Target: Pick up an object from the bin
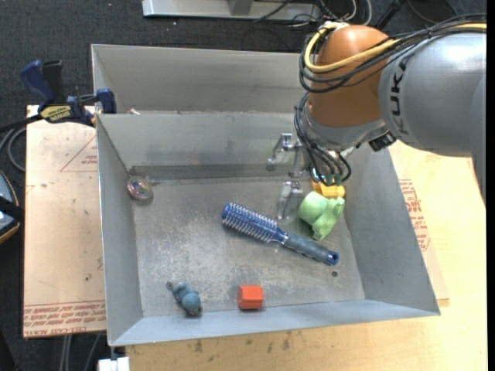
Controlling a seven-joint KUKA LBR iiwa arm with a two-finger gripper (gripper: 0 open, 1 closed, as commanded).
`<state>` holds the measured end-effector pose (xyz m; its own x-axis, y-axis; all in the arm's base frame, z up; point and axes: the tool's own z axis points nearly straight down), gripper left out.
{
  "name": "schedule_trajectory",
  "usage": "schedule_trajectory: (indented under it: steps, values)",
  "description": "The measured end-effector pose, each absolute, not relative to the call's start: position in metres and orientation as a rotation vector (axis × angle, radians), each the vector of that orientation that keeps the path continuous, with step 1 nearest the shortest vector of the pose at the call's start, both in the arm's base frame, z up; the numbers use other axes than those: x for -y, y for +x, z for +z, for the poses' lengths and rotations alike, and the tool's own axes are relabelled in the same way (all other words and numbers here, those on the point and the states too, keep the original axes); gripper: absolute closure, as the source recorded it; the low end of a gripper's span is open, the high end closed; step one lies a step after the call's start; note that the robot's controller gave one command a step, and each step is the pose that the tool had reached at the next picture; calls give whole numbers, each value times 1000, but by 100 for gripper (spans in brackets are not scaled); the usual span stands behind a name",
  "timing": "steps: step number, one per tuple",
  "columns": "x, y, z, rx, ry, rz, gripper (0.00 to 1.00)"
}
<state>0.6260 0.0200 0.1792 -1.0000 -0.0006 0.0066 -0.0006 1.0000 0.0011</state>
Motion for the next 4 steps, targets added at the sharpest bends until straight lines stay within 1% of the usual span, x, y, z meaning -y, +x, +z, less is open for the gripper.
schedule_trajectory:
  steps: [1, 2, 3, 4]
  values:
    - [-49, 586, 74, 3151, 80, -1, 0]
    - [-50, 589, 79, 3159, 77, -5, 100]
    - [-67, 580, 184, 3144, 210, -3, 100]
    - [-61, 607, 270, 3032, 854, 1, 100]
